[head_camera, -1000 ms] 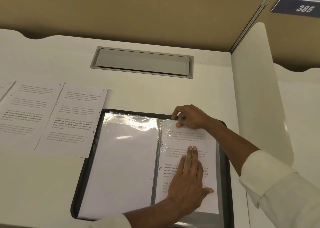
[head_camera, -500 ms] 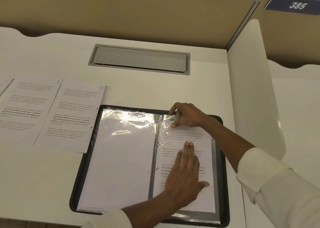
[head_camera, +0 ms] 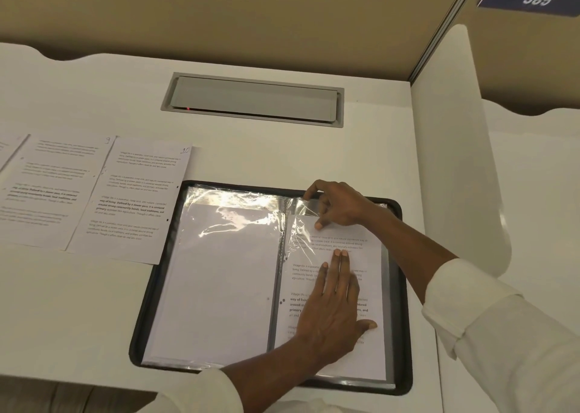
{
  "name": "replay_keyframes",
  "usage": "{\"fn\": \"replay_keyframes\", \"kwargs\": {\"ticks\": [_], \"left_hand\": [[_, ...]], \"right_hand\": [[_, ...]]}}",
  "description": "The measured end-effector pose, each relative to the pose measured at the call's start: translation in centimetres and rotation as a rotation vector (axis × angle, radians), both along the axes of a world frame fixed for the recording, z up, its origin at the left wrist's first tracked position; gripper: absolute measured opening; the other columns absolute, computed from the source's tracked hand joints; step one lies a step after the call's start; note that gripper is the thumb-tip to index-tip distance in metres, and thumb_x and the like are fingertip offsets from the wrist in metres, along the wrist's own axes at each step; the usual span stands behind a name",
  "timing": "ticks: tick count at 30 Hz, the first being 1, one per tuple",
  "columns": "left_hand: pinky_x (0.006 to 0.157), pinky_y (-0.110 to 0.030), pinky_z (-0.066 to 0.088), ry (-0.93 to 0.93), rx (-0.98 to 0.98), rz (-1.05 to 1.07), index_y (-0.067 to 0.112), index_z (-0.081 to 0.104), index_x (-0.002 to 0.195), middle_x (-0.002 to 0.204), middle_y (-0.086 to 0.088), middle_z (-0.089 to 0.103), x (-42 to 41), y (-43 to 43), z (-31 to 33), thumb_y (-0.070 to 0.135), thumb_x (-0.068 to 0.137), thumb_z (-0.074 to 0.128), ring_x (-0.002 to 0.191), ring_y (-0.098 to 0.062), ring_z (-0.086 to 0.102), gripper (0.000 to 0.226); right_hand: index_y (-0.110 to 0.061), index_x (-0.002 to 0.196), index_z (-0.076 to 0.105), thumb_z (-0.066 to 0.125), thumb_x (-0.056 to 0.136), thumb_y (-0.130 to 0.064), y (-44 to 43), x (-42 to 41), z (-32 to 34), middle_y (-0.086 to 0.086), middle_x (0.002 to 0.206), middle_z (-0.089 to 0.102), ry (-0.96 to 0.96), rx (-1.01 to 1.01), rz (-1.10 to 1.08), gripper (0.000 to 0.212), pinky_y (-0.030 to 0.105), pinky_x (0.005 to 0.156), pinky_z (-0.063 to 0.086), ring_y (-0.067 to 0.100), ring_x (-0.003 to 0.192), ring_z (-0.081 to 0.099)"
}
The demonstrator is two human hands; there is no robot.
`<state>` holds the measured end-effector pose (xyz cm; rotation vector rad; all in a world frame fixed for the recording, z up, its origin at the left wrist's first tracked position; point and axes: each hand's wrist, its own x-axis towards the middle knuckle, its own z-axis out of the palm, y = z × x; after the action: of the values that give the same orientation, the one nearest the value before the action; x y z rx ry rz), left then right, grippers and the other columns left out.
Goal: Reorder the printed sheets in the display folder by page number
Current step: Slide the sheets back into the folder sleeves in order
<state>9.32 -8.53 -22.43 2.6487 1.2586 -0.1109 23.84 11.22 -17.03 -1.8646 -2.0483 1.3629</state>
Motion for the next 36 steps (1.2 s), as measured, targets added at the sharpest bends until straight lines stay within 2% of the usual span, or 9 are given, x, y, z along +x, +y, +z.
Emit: {"fn": "replay_keyframes", "kwargs": {"ticks": [3, 5, 8, 10, 17, 23, 28, 32, 36], "left_hand": [[0.128, -0.057, 0.017, -0.002, -0.010, 0.001, 0.004, 0.031, 0.159, 0.174, -0.024, 0.000, 0.1, 0.0, -0.1, 0.083, 0.094, 0.041, 0.162, -0.041, 0.005, 0.103], [0.127, -0.058, 0.021, 0.004, -0.009, 0.005, 0.004, 0.034, 0.159, 0.174, -0.024, 0.003, 0.2, 0.0, -0.1, 0.083, 0.094, 0.040, 0.161, -0.042, 0.007, 0.103], [0.126, -0.059, 0.025, 0.000, -0.016, 0.008, 0.004, 0.036, 0.158, 0.174, -0.024, 0.004, 0.3, -0.2, -0.1, 0.083, 0.094, 0.037, 0.161, -0.042, 0.009, 0.102], [0.126, -0.060, 0.023, -0.001, -0.017, 0.006, 0.003, 0.033, 0.160, 0.174, -0.024, 0.001, 0.3, -0.5, -0.2, 0.083, 0.095, 0.037, 0.161, -0.042, 0.006, 0.103], [0.126, -0.060, 0.023, 0.002, -0.008, -0.044, 0.002, 0.032, 0.161, 0.174, -0.025, 0.004, 0.2, -2.5, -0.2, 0.085, 0.094, 0.035, 0.161, -0.042, 0.008, 0.107], [0.127, -0.060, 0.020, 0.021, 0.009, -0.079, 0.001, 0.036, 0.160, 0.173, -0.027, 0.008, 0.1, -3.5, -0.2, 0.086, 0.093, 0.035, 0.161, -0.043, 0.007, 0.108], [0.127, -0.060, 0.020, 0.010, 0.000, -0.077, 0.001, 0.033, 0.161, 0.173, -0.026, 0.006, 0.1, -3.5, -0.3, 0.087, 0.093, 0.032, 0.162, -0.042, 0.004, 0.109], [0.127, -0.059, 0.020, 0.005, -0.002, -0.078, 0.001, 0.034, 0.161, 0.173, -0.026, 0.007, 0.0, -3.6, -0.2, 0.087, 0.093, 0.032, 0.161, -0.043, 0.006, 0.109], [0.126, -0.059, 0.017, 0.008, -0.011, -0.071, 0.003, 0.040, 0.159, 0.173, -0.024, 0.013, -0.1, -3.8, 0.0, 0.088, 0.092, 0.035, 0.161, -0.042, 0.011, 0.108]], "right_hand": [[-0.024, 0.127, 0.059, 0.089, 0.082, -0.014, 0.1, 0.0, 0.3, -0.015, 0.061, 0.062, 0.001, -0.014, 0.025, 0.056, 0.022, 0.070, 0.039, -0.008, 0.062, 0.059], [-0.023, 0.131, 0.058, 0.086, 0.087, -0.021, 0.0, 0.2, 0.6, -0.014, 0.058, 0.058, -0.031, 0.003, 0.036, 0.052, 0.031, 0.077, 0.045, 0.000, 0.065, 0.056], [-0.026, 0.132, 0.054, 0.093, 0.077, -0.036, 0.0, 1.1, 1.1, -0.014, 0.073, 0.066, -0.095, 0.022, 0.066, 0.069, 0.036, 0.077, 0.047, 0.003, 0.077, 0.058], [-0.029, 0.130, 0.052, 0.098, 0.068, -0.034, 0.0, 2.0, 1.4, -0.014, 0.082, 0.070, -0.183, 0.045, 0.114, 0.077, 0.039, 0.081, 0.052, 0.005, 0.083, 0.062], [-0.025, 0.122, 0.054, 0.097, 0.069, -0.023, -1.1, 4.3, 1.4, -0.013, 0.086, 0.069, -0.251, 0.002, 0.135, 0.068, 0.048, 0.090, 0.056, 0.016, 0.090, 0.065], [-0.023, 0.122, 0.055, 0.099, 0.066, -0.024, -2.1, 5.4, 1.1, -0.007, 0.105, 0.063, -0.248, 0.031, 0.088, 0.071, 0.038, 0.086, 0.053, 0.020, 0.098, 0.061], [-0.022, 0.119, 0.063, 0.098, 0.066, -0.020, -2.3, 6.0, 0.9, -0.019, 0.086, 0.065, -0.244, 0.041, 0.065, 0.063, 0.045, 0.093, 0.055, 0.019, 0.094, 0.067], [-0.025, 0.118, 0.065, 0.094, 0.073, -0.016, -2.0, 5.9, 1.1, -0.012, 0.083, 0.071, -0.231, -0.015, 0.075, 0.055, 0.046, 0.096, 0.054, 0.011, 0.085, 0.065], [-0.023, 0.128, 0.063, 0.093, 0.076, -0.023, -1.6, 5.5, 1.7, -0.021, 0.087, 0.060, -0.269, -0.008, 0.123, 0.060, 0.045, 0.097, 0.053, 0.015, 0.091, 0.061]]}}
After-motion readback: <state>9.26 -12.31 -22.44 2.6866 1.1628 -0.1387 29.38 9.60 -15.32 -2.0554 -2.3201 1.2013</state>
